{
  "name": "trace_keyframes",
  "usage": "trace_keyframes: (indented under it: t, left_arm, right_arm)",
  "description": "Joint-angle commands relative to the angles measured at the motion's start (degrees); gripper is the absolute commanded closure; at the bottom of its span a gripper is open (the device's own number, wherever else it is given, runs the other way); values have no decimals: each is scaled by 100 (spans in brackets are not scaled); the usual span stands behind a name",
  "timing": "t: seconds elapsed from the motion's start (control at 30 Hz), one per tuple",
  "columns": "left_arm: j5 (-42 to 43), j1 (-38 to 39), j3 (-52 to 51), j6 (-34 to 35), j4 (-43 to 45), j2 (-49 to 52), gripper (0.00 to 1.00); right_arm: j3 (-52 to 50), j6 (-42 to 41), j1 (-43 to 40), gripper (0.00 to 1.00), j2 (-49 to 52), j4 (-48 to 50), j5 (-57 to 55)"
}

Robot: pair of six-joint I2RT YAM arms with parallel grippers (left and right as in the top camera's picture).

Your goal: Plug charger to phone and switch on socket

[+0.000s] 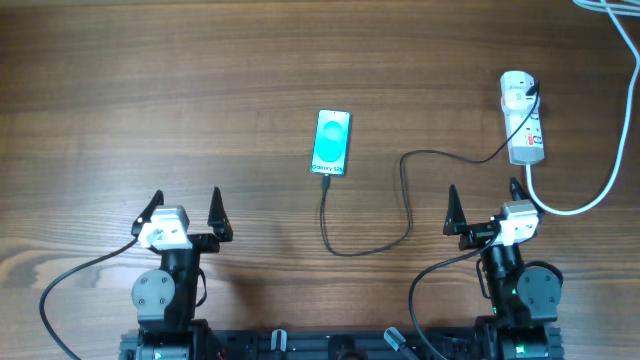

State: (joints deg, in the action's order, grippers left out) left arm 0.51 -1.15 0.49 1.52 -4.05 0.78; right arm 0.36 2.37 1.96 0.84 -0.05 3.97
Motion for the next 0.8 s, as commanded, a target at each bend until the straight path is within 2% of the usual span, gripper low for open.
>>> trace_keyframes:
  t: [0.0, 0.77]
  left_arm:
    - [111, -22, -17, -111, -33, -61, 0]
    - [111, -22, -17, -109, -33, -61, 0]
  right_arm:
    - [-7, -103, 22, 0, -42, 7, -50]
    - [-7, -87, 24, 0, -66, 15, -94]
